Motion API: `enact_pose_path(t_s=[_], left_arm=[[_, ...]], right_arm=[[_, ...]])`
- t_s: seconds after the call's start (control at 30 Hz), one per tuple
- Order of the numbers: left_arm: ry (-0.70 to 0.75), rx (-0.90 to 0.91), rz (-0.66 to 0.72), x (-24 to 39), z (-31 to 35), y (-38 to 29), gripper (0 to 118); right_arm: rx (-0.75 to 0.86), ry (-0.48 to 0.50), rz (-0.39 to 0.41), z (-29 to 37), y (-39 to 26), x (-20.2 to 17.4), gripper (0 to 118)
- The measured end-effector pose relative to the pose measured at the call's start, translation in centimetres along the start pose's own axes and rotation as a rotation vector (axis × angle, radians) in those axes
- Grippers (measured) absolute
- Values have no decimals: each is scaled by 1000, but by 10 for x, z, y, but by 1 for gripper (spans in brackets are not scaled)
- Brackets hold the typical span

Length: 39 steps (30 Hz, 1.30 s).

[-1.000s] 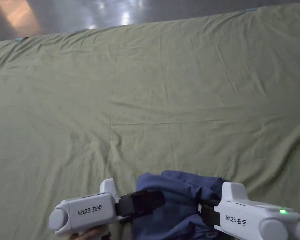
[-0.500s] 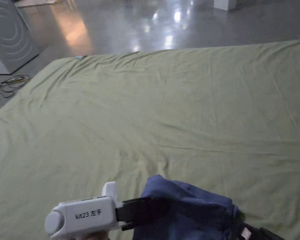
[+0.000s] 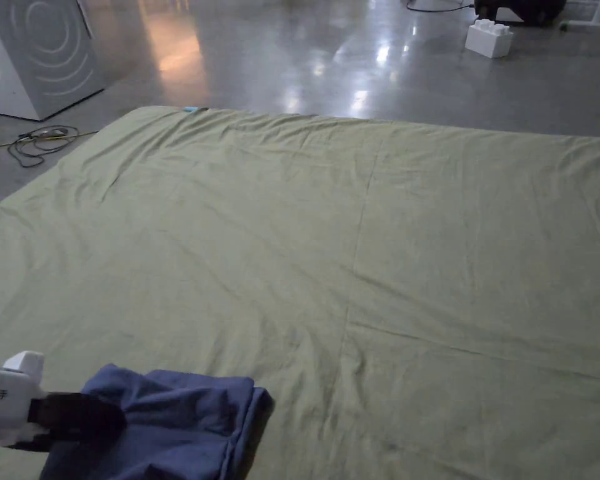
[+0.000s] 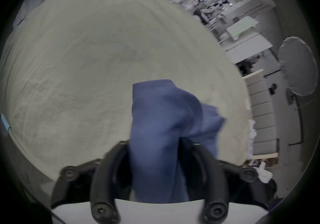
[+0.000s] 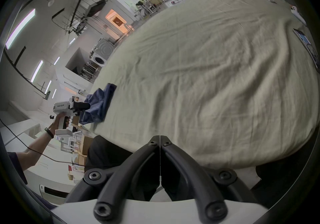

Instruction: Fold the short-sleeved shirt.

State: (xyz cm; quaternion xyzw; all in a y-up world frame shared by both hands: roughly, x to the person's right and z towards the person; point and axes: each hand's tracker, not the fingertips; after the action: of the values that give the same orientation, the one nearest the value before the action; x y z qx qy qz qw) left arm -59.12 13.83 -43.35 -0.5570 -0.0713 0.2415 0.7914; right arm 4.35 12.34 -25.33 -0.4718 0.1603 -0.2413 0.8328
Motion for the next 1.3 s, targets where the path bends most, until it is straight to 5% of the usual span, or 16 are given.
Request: enact_pose_path(t_s=[0.03,0.17,0.27,0.33,0.4,0.57,0.67,0.83,0.97,1.13,1.17,1.23,1.3], left_arm=[[58,0,7,0,-6,-2,72],[102,-6,-7,11,15,-7,74],[286,73,-214,43,63,-16,75],[236,162,-385,86,96,-34,75],[37,290,-509,138,136,-60,74],[-89,647,-715,261,174,-129,74],[-67,870,-704,311,172,-154,73],[44,1076,-712,364,158,-201,59],[102,1137,-753,362,146,-233,13],[301,1123,-772,349,152,-263,4],[318,1111,-776,348,156,-270,4],[326,1083,-736,343,157,-266,1],[263,1077,-689,339,159,-264,1]], right_arm=[[-2,-7,-5,1,0,0,0],[53,-1,24,15,8,-2,0],[99,-26,121,26,16,1,0],[145,-99,220,36,19,1,0],[217,-136,292,53,26,-3,0],[482,-84,276,105,50,-9,0],[586,-114,284,129,68,-17,0],[734,-208,497,174,74,-55,0],[820,-250,568,197,61,-74,0],[934,-296,637,219,39,-82,0],[917,-311,599,219,34,-79,0],[1006,-374,667,222,29,-79,0],[959,-342,609,214,32,-71,0]])
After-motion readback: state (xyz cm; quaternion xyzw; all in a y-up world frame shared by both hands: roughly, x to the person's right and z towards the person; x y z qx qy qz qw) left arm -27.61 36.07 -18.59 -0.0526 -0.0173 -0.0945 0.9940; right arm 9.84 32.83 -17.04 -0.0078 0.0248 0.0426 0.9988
